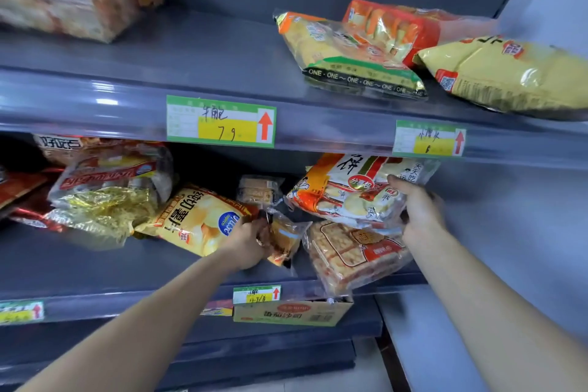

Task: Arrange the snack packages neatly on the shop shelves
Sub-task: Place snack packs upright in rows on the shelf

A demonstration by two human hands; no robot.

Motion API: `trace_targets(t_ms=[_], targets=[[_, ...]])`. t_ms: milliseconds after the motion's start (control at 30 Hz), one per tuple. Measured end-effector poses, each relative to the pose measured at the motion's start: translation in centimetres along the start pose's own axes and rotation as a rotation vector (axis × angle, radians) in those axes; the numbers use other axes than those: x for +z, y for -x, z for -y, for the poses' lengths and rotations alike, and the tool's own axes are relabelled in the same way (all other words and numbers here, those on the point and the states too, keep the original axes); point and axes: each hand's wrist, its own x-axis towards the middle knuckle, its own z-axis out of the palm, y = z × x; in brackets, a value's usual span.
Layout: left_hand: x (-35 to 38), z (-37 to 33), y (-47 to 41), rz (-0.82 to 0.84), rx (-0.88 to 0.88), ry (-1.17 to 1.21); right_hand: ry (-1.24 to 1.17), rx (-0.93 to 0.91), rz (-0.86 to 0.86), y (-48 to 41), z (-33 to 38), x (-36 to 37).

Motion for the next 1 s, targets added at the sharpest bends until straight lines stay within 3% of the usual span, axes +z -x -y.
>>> trace_targets(t_ms=[67, 133, 300, 400, 633, 867, 1000], targets=[[0.5, -0.3, 0.7, 0.071, 0.053, -0.111, -0.087, 0.063, 0.037, 0.1, 0.2, -0.3], [1.2, -0.2, 1.2, 0.064, 0.088, -0.075, -0.142, 0.122, 0.083, 0.5, 0.4, -0.9], [0.5, 0.4, 2.6, -0.103, -0.040, 0.499, -0.106, 0.231, 0.230, 2.5, 0.1, -1.6], [-1.8, 0.5, 4.3, -0.128, -0.123, 0.788, 0.063, 0.232, 0.325, 4.3, -0.8, -0.5], [-7.0, 7.3, 8.8, -0.287, -0.278, 0.913, 0.223, 0.180, 0.494, 8.2, -2.5, 3.0], [-10.9, 11.9, 15.0, -0.331, -0.210, 0.670, 0.370, 0.146, 0.666, 14.5, -4.2, 8.5], [-13.0, 15.2, 19.4, -0.432, -0.281, 0.706, 0.339, 0.146, 0.809, 18.3, -5.1, 10.9]])
